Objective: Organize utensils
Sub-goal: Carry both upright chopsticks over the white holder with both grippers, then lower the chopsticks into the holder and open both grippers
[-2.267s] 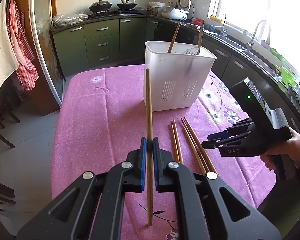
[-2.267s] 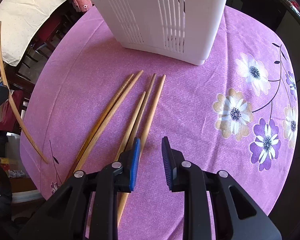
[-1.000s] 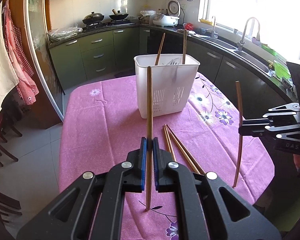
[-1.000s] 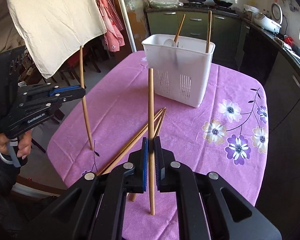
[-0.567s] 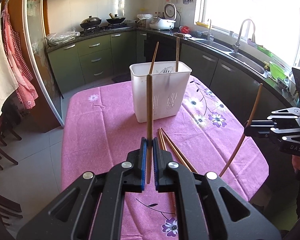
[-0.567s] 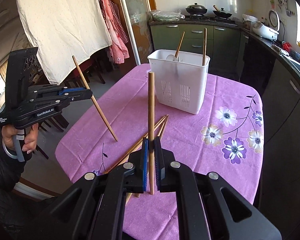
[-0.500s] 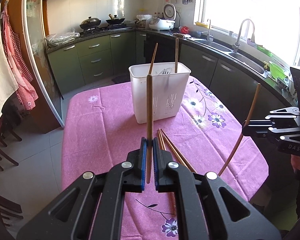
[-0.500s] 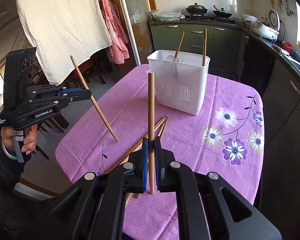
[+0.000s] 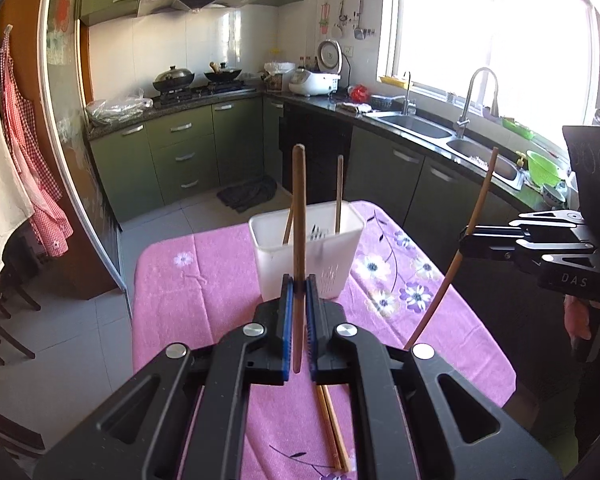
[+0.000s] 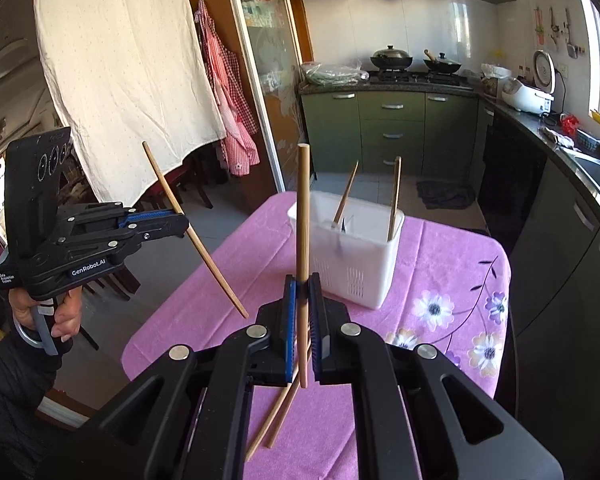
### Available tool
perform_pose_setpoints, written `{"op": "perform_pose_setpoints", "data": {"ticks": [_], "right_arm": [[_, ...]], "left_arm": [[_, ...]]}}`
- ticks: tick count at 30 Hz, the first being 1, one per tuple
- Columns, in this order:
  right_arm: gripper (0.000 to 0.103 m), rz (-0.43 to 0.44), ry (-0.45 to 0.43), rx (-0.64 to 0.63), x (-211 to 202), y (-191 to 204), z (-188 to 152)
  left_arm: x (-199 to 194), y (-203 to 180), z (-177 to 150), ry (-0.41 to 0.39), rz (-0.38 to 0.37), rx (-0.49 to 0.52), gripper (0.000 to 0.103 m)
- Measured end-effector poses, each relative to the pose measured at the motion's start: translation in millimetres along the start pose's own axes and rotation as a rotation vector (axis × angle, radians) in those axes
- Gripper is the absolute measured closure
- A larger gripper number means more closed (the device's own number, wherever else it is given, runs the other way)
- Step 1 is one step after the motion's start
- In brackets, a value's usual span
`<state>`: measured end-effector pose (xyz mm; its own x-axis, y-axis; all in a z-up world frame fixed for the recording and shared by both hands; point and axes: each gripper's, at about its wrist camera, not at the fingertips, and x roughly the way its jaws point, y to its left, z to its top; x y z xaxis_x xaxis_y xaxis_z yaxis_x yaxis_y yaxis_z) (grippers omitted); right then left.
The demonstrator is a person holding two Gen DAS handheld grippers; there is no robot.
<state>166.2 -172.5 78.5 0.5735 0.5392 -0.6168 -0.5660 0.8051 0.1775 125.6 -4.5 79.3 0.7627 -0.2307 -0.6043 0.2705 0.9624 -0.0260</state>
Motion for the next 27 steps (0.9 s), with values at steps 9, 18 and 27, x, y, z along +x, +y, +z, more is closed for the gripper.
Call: {"op": "perform_pose_setpoints", "data": {"ticks": [9, 18, 27], "right_arm": [[0.096, -0.005, -0.21, 0.033, -26, -26, 84], [0.096, -0.131, -0.233, 0.02, 27, -51, 119], [0.095, -0.112, -0.072, 0.033, 104, -70, 82]], "left_arm": [[-9, 1, 81, -0.185, 0.021, -0.034, 0.097], [66, 4, 101, -0.172, 0.056, -0.067, 0.097], [123, 14, 74, -0.007, 0.066, -0.084, 0.096]]}}
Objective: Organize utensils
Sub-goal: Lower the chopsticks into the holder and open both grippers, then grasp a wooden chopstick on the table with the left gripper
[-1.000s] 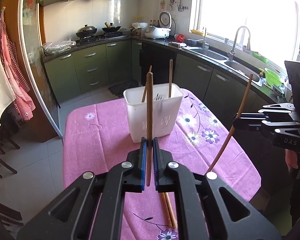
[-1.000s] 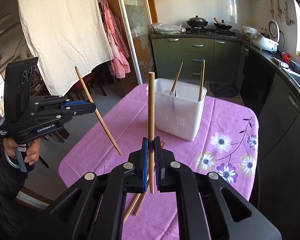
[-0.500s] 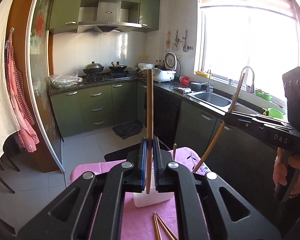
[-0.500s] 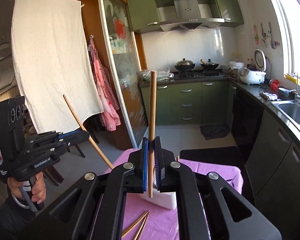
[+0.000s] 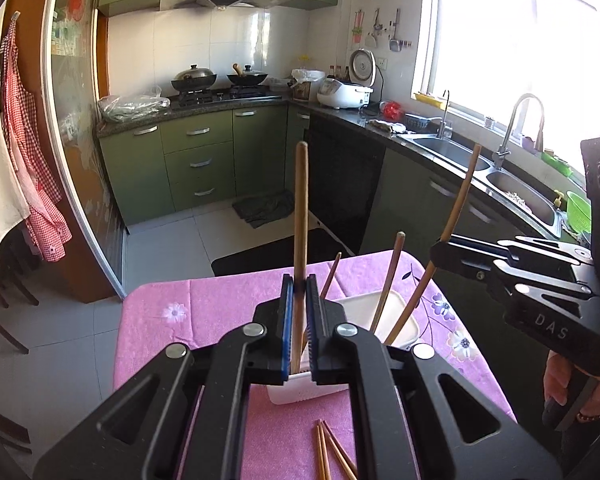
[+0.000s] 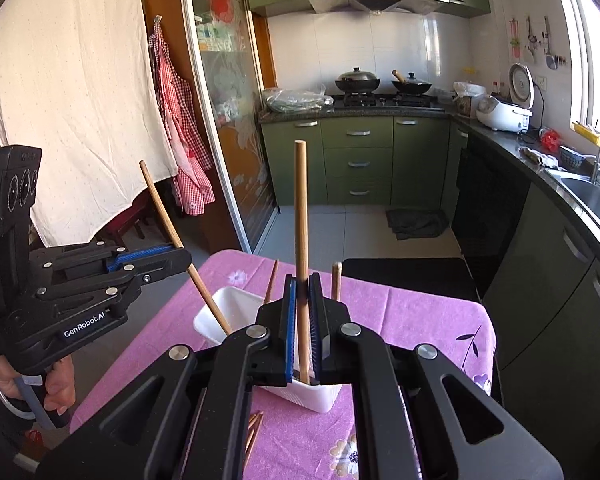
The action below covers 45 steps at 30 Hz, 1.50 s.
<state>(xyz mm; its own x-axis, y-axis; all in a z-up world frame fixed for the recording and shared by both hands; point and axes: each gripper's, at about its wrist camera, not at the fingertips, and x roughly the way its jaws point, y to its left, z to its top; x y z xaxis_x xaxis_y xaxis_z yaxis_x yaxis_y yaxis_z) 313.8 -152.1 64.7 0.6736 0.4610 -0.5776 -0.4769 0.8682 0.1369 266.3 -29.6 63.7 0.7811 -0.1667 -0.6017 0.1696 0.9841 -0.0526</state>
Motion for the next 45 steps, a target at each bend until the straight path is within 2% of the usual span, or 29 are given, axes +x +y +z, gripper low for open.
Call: {"op": "perform_pose_setpoints", "data": {"ticks": [2, 5, 6, 11, 12, 14, 18, 21, 24, 27, 30, 35, 45], "right_arm": [[0.095, 0.005, 0.009, -0.001, 2, -1, -3], [0.092, 0.015, -0.003, 0.002, -5, -2, -5], [0.088, 0.015, -0.014, 0.003, -10, -2, -4], [0.086, 0.043, -0.071, 0.011, -53, 1, -13], [0.082, 0.047, -0.081, 0.013, -64, 1, -17], [0.074, 0.048, -0.094, 0.02, -82, 2, -30], [0.071, 0.044, -0.042, 0.032, -94, 3, -67], [0.064, -0.006, 0.023, 0.039, -87, 1, -106], [0.064, -0.06, 0.106, 0.037, -68, 2, -147], [0.063, -0.041, 0.195, 0.067, -43, 1, -183], [0.06, -0.04, 0.244, 0.079, -26, 1, -209], [0.059, -0.022, 0.287, 0.091, -11, 3, -225], [0.057, 0.001, 0.309, 0.107, -5, -1, -228]], "left_arm": [[1, 0, -4, 0.007, 0.003, 0.005, 0.093], [-4, 1, -6, 0.004, 0.006, 0.008, 0.075], [-8, 0, -7, -0.005, 0.01, 0.012, 0.075], [-37, 1, -16, -0.027, 0.001, 0.013, 0.075], [-42, 1, -20, -0.02, -0.002, 0.013, 0.075], [-50, 1, -32, 0.006, -0.002, 0.017, 0.075], [-50, 0, -72, 0.105, -0.005, 0.038, 0.075], [-43, 0, -106, 0.172, -0.007, 0.05, 0.075], [-25, 2, -136, 0.252, -0.015, 0.042, 0.075], [-1, -1, -162, 0.343, -0.025, 0.028, 0.076], [19, -8, -182, 0.413, -0.027, 0.044, 0.083], [44, -17, -198, 0.475, -0.02, 0.059, 0.089], [65, -19, -202, 0.523, -0.024, 0.046, 0.09]]}}
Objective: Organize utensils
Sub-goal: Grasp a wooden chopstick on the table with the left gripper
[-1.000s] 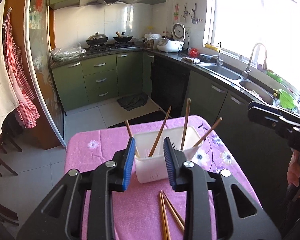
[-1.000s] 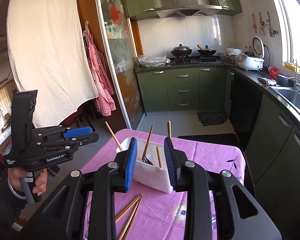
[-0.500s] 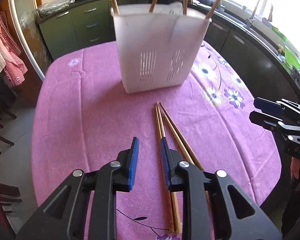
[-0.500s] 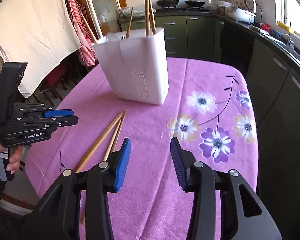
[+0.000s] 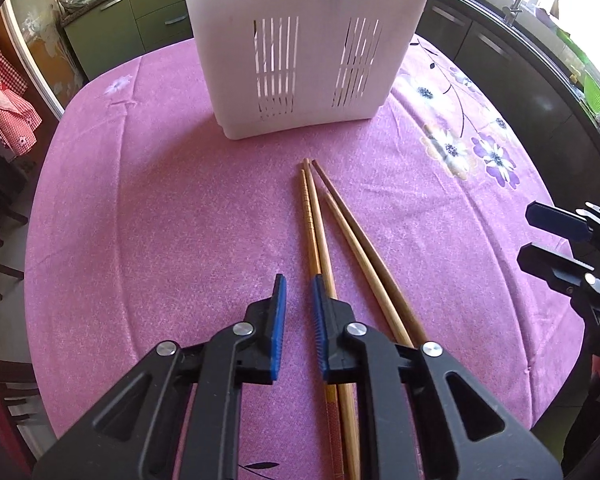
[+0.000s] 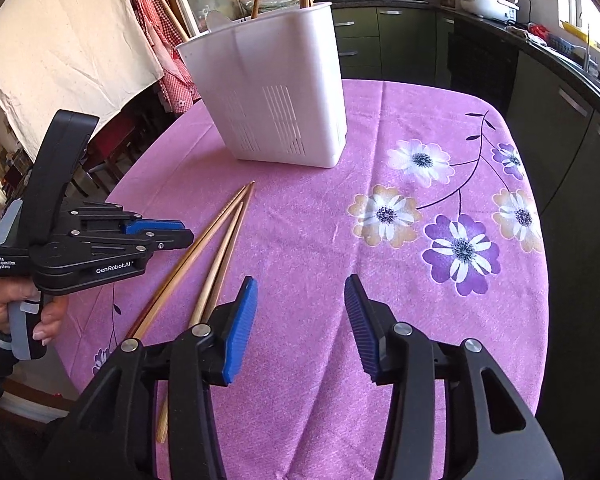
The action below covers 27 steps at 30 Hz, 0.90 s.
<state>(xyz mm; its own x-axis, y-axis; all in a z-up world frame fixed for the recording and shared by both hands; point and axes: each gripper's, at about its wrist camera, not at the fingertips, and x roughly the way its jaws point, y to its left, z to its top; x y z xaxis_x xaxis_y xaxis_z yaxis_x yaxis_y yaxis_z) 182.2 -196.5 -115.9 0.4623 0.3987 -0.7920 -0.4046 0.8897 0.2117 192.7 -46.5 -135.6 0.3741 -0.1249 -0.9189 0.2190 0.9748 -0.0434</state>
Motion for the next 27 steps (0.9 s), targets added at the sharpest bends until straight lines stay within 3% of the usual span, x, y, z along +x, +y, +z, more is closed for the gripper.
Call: {"op": "perform_pose_setpoints", "data": {"ticks": [10, 17, 27], "right_arm": [[0.057, 0.019, 0.023, 0.018, 5, -3, -7], [0.055, 0.017, 0.036, 0.017, 7, -3, -10], [0.055, 0.057, 0.072, -0.009, 22, 13, 6]], "left_arm": [[10, -6, 6, 0.022, -0.012, 0.006, 0.09], [17, -7, 11, 0.03, 0.029, 0.009, 0.091], [8, 26, 1, 0.02, 0.049, -0.036, 0.097]]}}
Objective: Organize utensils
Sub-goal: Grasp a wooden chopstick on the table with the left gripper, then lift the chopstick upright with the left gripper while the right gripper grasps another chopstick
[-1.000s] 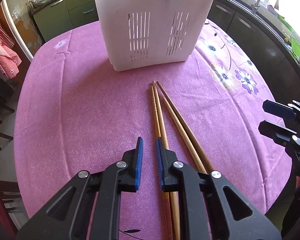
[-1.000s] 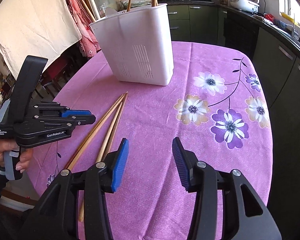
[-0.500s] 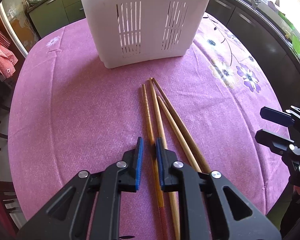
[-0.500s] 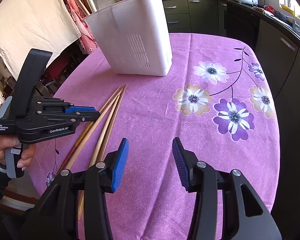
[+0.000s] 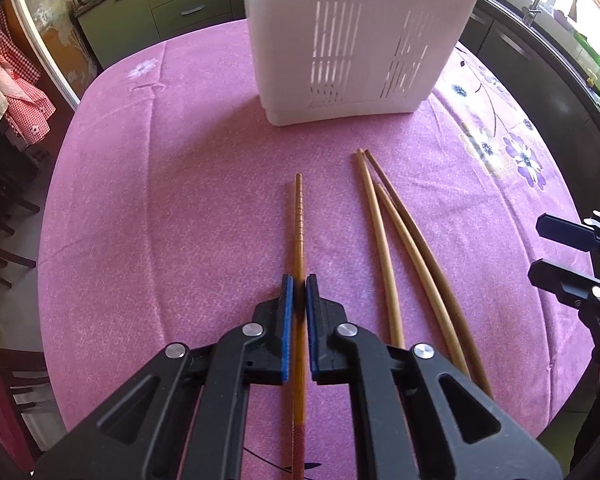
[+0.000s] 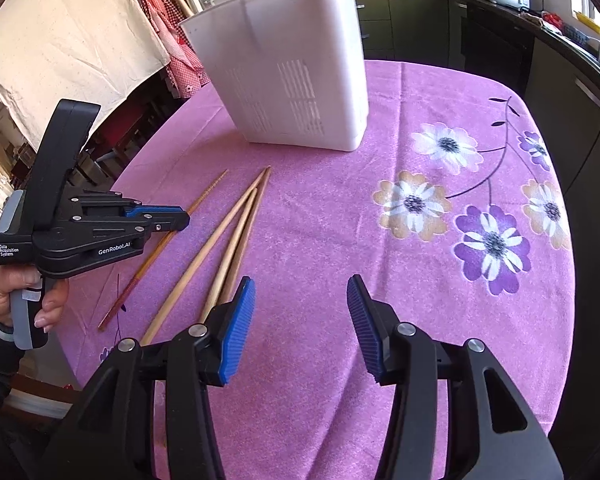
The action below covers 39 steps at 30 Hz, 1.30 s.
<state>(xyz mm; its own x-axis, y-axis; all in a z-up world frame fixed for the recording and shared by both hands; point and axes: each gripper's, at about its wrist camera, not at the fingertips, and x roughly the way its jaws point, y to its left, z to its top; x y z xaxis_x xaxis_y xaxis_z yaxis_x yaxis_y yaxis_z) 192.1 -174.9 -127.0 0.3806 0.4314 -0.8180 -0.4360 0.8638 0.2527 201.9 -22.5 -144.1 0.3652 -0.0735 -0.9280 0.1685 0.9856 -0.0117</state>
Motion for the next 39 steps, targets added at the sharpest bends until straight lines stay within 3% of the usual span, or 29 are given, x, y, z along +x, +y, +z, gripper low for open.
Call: {"op": "perform_pose_setpoints", "data": {"ticks": [2, 4, 12, 27, 39], "right_arm": [[0.057, 0.03, 0.019, -0.008, 8, 8, 7], [0.069, 0.057, 0.046, -0.012, 18, 14, 14], [0.084, 0.076, 0.132, -0.027, 48, 30, 32], [0.087, -0.032, 0.205, -0.087, 77, 52, 43], [0.091, -0.141, 0.203, -0.166, 108, 86, 62]], "left_arm": [[-5, 5, -3, -0.019, -0.006, -0.009, 0.097], [-11, 9, -5, -0.037, -0.013, -0.015, 0.097], [-43, 17, -15, -0.126, -0.029, -0.022, 0.097], [-98, 21, -29, -0.272, -0.044, -0.024, 0.097], [-107, 20, -35, -0.301, -0.044, -0.014, 0.097]]}}
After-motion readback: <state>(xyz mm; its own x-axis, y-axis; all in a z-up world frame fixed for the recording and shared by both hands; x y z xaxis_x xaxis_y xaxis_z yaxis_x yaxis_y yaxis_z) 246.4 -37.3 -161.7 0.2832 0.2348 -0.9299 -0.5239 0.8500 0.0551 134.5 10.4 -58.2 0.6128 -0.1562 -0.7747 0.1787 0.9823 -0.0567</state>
